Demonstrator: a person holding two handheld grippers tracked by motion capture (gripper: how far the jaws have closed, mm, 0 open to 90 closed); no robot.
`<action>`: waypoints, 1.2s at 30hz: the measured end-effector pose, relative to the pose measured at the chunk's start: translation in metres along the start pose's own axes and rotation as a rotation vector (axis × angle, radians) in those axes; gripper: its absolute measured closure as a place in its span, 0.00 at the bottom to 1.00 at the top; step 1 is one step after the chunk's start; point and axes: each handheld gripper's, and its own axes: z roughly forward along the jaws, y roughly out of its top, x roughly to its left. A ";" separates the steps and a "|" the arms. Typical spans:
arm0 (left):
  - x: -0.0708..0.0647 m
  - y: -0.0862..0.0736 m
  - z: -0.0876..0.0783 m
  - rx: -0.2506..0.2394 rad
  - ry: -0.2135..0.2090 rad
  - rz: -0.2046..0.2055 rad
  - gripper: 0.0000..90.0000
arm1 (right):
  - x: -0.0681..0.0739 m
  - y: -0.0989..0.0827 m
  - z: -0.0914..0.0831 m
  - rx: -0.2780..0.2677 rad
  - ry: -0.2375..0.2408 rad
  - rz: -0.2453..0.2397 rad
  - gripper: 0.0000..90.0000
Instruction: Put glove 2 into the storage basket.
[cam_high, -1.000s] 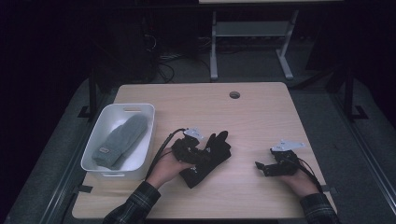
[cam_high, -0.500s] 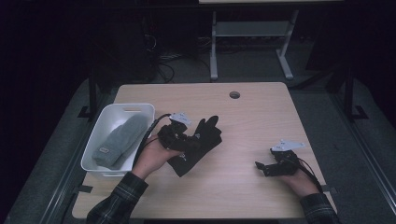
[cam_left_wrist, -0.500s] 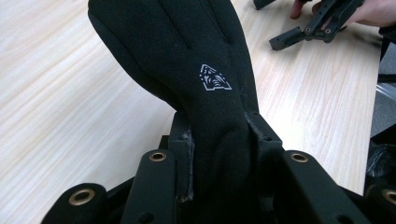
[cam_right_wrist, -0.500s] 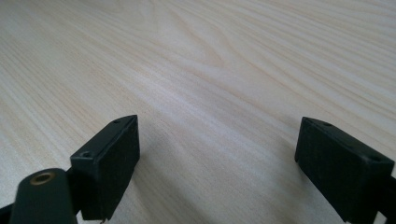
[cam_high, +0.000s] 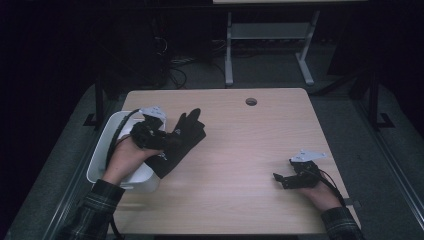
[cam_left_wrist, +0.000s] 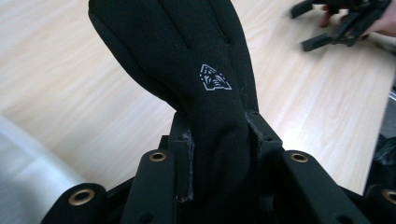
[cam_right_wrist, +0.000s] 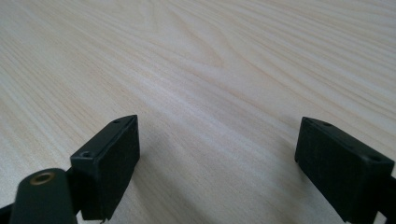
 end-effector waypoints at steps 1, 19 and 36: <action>0.005 -0.002 -0.006 0.001 0.013 -0.003 0.75 | 0.000 0.000 0.000 0.000 0.000 0.000 0.15; 0.093 -0.077 -0.053 0.014 0.162 -0.193 0.75 | 0.000 0.001 0.001 -0.005 -0.008 0.003 0.15; 0.125 -0.109 -0.034 0.063 0.215 -0.239 0.39 | -0.001 0.001 0.001 -0.005 -0.011 0.005 0.15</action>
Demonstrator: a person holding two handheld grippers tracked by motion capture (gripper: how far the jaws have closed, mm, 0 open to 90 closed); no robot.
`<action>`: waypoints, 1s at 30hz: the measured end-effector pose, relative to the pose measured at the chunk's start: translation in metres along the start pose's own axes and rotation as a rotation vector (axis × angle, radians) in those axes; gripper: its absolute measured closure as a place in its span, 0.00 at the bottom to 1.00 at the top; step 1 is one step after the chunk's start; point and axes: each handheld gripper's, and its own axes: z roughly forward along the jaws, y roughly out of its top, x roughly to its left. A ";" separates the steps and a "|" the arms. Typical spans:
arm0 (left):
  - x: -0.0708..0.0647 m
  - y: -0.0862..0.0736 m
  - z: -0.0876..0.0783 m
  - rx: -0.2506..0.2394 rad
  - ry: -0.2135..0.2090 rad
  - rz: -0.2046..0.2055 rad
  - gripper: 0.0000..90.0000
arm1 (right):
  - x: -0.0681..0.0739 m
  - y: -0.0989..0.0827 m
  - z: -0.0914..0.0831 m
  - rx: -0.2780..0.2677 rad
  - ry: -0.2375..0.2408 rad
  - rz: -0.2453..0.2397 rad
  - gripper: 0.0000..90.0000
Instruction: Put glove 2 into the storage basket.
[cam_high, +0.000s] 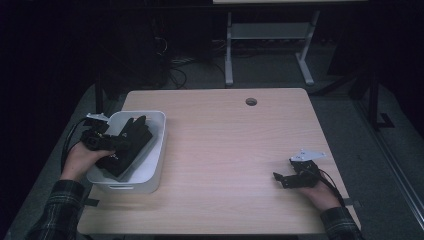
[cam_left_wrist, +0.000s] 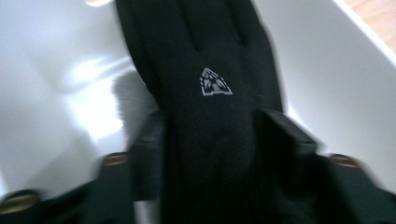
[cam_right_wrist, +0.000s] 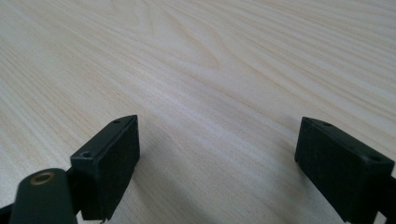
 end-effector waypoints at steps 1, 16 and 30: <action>-0.001 0.001 -0.001 -0.009 0.013 -0.001 0.34 | 0.000 0.000 0.000 0.000 0.000 0.000 0.15; -0.030 0.022 -0.030 -0.148 0.063 0.005 0.23 | 0.000 0.000 0.000 -0.001 0.000 -0.002 0.15; -0.101 0.049 -0.021 -0.255 -0.044 0.121 0.23 | 0.000 0.000 0.000 0.000 0.002 0.001 0.15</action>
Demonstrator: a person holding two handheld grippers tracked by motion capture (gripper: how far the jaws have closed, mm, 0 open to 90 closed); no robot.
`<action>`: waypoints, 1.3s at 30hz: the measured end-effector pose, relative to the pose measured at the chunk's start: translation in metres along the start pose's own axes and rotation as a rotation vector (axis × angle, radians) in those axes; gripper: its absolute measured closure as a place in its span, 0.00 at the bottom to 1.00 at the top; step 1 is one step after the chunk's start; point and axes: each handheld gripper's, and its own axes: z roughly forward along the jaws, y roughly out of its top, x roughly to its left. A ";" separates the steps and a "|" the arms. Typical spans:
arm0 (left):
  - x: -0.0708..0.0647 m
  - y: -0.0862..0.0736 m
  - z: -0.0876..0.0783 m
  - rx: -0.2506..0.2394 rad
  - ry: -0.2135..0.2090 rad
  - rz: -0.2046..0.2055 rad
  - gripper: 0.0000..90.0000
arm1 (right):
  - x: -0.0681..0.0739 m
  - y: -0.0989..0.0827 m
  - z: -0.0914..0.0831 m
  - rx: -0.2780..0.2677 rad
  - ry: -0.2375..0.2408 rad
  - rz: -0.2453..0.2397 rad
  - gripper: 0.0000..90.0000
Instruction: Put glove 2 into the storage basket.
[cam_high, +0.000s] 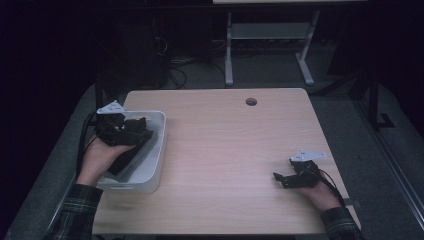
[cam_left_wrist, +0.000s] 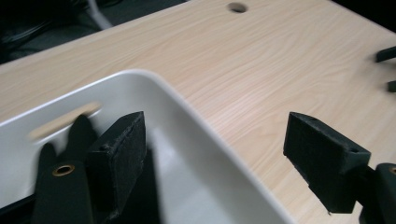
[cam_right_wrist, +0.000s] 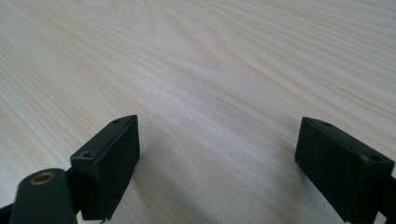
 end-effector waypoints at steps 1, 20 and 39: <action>-0.008 0.002 0.004 -0.006 -0.015 0.012 0.23 | 0.000 0.000 0.000 0.000 0.000 0.000 0.15; -0.095 0.002 0.075 -0.014 -0.188 0.135 0.23 | 0.000 0.000 0.000 0.000 0.000 -0.002 0.15; -0.140 -0.048 0.140 0.084 -0.220 0.262 0.23 | 0.000 0.000 0.000 0.000 0.001 -0.003 0.15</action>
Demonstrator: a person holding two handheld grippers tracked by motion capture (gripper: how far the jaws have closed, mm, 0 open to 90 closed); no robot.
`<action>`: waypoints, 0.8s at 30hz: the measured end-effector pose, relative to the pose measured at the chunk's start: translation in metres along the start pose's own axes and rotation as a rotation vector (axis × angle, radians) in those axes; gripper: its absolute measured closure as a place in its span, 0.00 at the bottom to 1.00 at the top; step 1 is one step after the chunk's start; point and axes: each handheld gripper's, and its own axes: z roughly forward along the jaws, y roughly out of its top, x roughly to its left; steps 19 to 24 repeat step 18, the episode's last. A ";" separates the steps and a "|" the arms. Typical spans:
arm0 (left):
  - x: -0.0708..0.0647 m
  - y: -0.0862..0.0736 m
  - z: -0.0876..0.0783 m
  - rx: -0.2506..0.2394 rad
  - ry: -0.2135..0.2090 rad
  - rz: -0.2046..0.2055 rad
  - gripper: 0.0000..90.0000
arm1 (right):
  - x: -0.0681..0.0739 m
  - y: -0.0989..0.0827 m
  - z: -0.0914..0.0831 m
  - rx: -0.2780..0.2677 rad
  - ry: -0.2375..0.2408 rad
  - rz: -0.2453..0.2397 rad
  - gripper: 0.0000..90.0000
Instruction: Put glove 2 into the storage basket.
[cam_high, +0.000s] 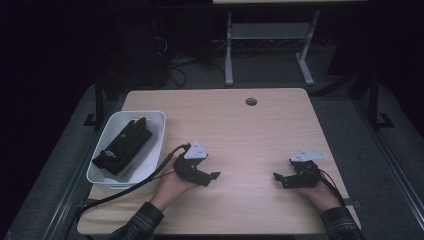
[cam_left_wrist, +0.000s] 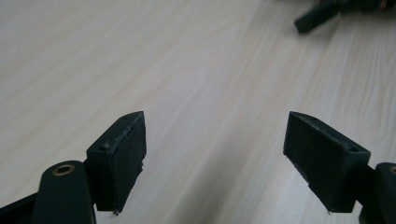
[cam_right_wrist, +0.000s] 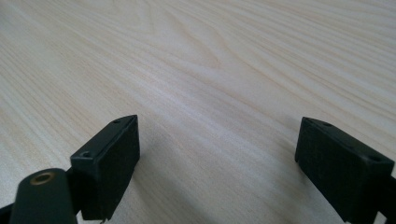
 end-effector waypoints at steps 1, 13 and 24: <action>-0.001 -0.002 0.004 0.010 -0.008 0.000 0.23 | 0.000 0.000 0.000 0.000 0.000 0.000 0.15; -0.007 -0.017 0.026 0.072 -0.024 0.001 0.22 | 0.000 0.000 0.000 0.000 0.002 0.000 0.15; -0.006 -0.020 0.030 0.098 -0.023 0.022 0.21 | 0.000 0.000 0.000 0.000 0.003 0.000 0.15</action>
